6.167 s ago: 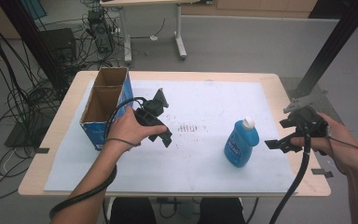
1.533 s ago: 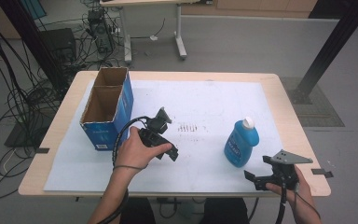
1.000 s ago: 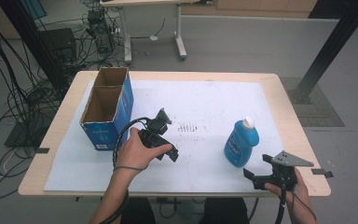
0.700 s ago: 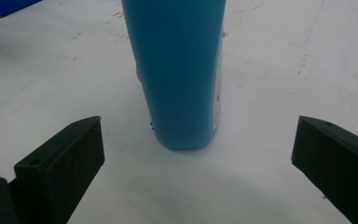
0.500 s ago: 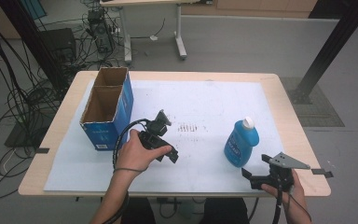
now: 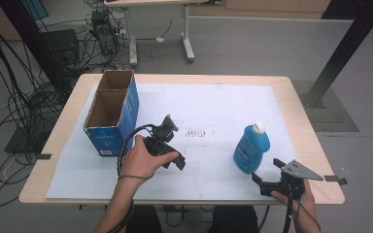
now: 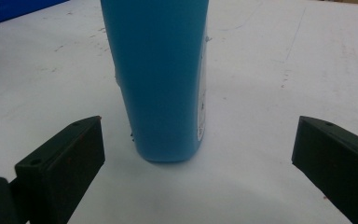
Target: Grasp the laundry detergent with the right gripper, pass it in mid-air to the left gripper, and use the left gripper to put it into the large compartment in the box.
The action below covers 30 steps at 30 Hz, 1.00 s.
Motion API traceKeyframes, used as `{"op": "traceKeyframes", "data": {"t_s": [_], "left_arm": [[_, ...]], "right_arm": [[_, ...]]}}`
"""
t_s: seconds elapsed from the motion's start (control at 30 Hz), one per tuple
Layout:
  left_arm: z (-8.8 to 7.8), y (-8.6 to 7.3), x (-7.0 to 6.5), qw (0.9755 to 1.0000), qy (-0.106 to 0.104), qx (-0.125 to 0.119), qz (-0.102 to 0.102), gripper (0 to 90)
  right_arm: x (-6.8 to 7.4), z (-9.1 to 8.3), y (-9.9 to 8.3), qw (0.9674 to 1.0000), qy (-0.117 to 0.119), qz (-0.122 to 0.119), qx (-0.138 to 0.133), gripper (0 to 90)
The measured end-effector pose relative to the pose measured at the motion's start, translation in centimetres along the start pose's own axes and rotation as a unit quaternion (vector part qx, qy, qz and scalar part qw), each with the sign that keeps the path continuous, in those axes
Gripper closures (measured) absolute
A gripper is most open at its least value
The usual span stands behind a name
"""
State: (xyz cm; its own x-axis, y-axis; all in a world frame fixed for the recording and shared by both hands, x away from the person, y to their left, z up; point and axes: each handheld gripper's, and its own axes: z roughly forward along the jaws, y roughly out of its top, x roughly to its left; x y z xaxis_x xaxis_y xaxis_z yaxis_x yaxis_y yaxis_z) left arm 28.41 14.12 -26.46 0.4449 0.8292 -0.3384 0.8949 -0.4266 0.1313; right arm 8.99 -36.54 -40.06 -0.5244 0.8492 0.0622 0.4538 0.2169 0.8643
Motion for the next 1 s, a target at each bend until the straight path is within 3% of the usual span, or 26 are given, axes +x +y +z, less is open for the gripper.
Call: {"op": "traceKeyframes", "data": {"t_s": [1.0], "left_arm": [[0.22,-0.08,0.15,1.0000,0.002,0.004,-0.005,7.3]], "right_arm": [[0.19,0.79,-0.58,0.9991,0.013,-0.012,-0.039,2.0]]}}
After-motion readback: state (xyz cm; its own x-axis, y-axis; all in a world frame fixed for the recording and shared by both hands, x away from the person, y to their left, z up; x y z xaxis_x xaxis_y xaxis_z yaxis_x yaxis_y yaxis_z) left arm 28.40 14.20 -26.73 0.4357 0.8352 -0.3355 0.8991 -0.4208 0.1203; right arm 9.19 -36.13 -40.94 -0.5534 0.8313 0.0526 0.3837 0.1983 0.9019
